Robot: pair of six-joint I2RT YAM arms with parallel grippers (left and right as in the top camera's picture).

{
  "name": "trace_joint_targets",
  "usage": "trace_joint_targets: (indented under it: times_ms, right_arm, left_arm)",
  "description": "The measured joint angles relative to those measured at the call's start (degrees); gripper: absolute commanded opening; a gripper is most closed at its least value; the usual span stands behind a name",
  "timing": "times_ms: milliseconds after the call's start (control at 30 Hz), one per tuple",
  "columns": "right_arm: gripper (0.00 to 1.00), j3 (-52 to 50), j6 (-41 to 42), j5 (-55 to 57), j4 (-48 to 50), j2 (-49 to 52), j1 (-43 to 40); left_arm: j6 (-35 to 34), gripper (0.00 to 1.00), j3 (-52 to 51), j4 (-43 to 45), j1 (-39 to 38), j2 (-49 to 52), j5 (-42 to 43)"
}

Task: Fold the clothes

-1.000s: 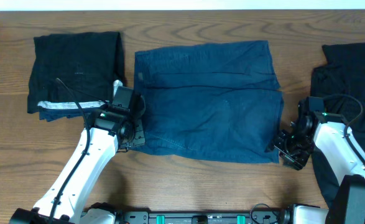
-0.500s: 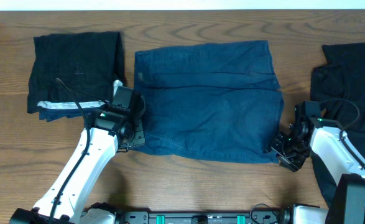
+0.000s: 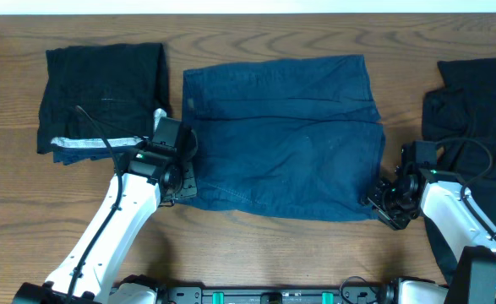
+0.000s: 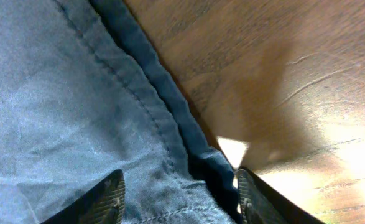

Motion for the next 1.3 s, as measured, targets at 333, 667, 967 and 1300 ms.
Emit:
trace_joint_targets:
  times_ms: [333, 667, 967, 1300]
  right_arm:
    - [0.56, -0.1, 0.1, -2.1, 0.5, 0.0, 0.0]
    - [0.39, -0.6, 0.1, -5.0, 0.2, 0.4, 0.0]
    - [0.10, -1.0, -0.8, -5.3, 0.0, 0.7, 0.0]
    - [0.01, -1.5, -1.6, -7.4, -0.2, 1.2, 0.0]
  left_arm:
    - [0.0, 0.53, 0.0, 0.0, 0.0, 0.0, 0.0]
    - [0.0, 0.53, 0.0, 0.0, 0.0, 0.0, 0.0]
    - [0.0, 0.52, 0.0, 0.0, 0.0, 0.0, 0.0]
    - [0.0, 0.52, 0.0, -0.1, 0.0, 0.0, 5.7]
